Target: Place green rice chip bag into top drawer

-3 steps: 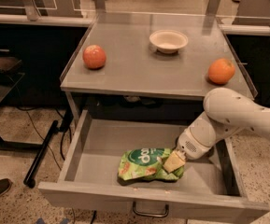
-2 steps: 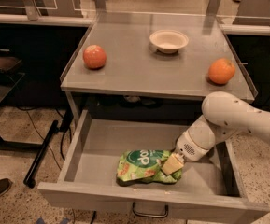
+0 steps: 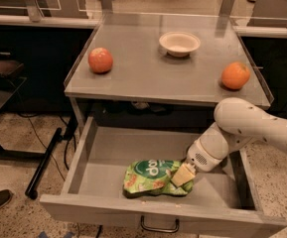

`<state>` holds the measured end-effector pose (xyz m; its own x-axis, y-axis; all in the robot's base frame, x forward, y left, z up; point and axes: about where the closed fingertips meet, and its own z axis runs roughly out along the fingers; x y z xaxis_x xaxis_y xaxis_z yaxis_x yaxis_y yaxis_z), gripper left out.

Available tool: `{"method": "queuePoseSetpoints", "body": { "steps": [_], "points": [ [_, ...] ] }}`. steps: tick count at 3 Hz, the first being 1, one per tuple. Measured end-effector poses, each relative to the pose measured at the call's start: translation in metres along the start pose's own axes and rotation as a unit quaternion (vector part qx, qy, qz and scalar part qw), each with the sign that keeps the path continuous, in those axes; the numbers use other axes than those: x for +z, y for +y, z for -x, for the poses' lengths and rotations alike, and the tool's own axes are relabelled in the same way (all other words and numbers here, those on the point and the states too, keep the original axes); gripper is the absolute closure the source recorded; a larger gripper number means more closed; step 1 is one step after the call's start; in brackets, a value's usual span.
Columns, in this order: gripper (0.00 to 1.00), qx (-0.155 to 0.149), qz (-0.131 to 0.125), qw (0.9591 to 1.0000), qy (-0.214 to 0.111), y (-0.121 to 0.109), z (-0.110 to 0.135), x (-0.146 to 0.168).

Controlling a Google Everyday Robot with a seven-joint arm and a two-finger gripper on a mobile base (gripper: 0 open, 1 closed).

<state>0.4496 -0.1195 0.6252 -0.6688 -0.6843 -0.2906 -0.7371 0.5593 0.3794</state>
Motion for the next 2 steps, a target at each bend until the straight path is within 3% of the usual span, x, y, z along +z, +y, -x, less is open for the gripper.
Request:
{"method": "queuePoseSetpoints", "body": {
  "steps": [2],
  "points": [
    [0.04,0.000,0.000,1.0000,0.000,0.0000,0.0000,0.0000]
  ]
}}
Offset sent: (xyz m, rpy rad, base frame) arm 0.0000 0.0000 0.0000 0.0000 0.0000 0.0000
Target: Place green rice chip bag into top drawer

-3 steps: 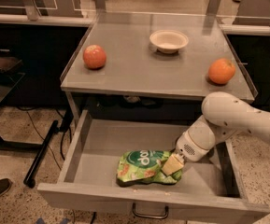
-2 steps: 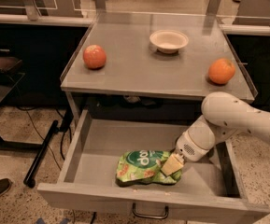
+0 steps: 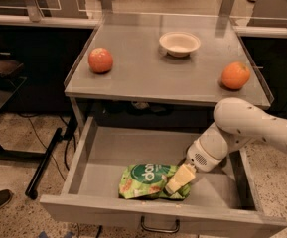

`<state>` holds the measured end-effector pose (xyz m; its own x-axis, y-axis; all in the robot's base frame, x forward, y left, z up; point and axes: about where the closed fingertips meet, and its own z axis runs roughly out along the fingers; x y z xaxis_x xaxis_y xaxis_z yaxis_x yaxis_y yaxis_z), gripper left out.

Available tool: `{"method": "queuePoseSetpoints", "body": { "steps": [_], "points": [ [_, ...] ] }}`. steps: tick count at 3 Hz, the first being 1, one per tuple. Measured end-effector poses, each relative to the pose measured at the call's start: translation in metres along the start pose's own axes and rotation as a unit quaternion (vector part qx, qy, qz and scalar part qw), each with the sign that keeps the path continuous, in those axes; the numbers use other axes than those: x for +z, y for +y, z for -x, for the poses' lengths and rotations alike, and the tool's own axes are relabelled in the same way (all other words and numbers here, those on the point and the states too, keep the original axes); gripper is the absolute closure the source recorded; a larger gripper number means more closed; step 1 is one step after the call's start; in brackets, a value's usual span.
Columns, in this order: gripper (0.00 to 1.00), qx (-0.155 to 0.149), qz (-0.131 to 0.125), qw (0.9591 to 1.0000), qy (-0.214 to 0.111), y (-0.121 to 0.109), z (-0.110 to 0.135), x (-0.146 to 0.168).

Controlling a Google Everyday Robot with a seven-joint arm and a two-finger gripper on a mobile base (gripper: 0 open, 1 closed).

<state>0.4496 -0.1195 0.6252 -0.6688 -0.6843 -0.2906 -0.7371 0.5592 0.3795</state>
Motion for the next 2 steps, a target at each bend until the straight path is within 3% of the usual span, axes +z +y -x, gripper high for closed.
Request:
{"method": "queuePoseSetpoints", "body": {
  "steps": [2],
  "points": [
    [0.00,0.000,0.000,1.0000,0.000,0.0000,0.0000,0.0000]
  ]
}}
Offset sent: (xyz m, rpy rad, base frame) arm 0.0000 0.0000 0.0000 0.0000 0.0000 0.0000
